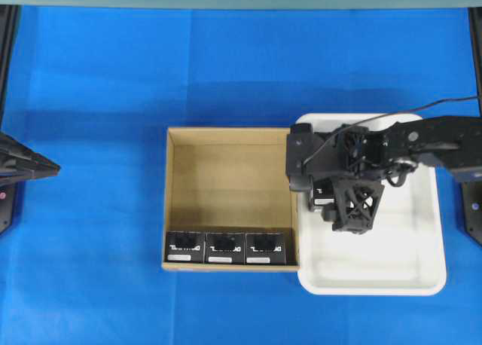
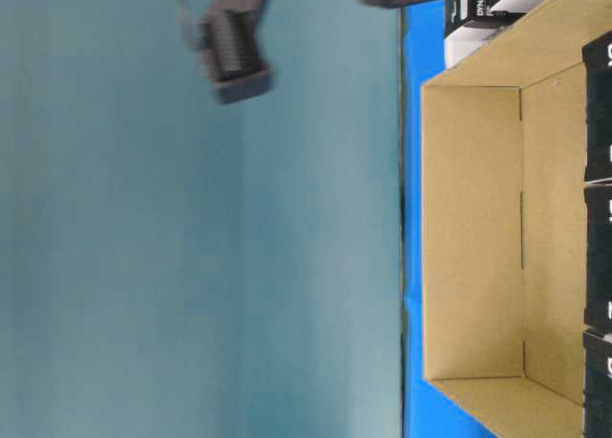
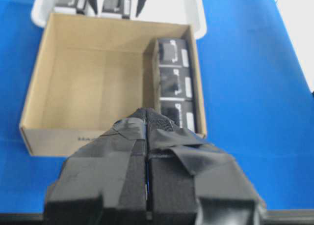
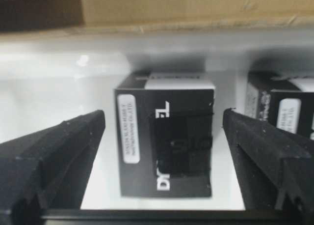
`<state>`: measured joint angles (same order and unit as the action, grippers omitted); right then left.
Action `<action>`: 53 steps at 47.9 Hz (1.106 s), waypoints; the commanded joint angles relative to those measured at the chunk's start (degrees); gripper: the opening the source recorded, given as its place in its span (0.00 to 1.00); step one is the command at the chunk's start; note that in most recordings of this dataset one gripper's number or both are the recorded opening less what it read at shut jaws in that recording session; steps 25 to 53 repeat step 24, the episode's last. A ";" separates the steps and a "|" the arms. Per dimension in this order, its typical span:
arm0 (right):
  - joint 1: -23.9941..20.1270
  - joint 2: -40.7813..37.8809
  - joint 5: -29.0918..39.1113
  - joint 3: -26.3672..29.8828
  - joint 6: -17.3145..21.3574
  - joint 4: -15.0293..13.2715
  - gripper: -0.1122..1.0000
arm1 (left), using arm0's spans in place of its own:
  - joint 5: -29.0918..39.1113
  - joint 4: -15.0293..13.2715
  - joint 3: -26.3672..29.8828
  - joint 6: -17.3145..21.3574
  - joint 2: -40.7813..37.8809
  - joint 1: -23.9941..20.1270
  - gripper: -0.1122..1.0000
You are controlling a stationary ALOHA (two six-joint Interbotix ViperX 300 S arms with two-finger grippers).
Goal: Pick the box from inside the cardboard box.
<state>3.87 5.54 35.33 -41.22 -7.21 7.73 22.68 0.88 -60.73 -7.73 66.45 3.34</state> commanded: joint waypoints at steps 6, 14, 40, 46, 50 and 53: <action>0.44 5.62 6.24 4.83 0.09 -0.09 0.96 | -0.53 0.09 1.32 0.00 -0.79 0.00 0.04; 1.67 10.55 11.78 7.82 0.18 -0.09 0.96 | -0.53 0.09 1.32 0.00 -0.79 0.09 0.04; 2.99 17.84 14.24 9.05 0.09 -0.09 0.96 | -0.53 0.09 1.32 -0.09 -0.79 0.09 0.04; 2.99 17.84 14.24 9.05 0.09 -0.09 0.96 | -0.53 0.09 1.32 -0.09 -0.79 0.09 0.04; 2.99 17.84 14.24 9.05 0.09 -0.09 0.96 | -0.53 0.09 1.32 -0.09 -0.79 0.09 0.04; 2.99 17.84 14.24 9.05 0.09 -0.09 0.96 | -0.53 0.09 1.32 -0.09 -0.79 0.09 0.04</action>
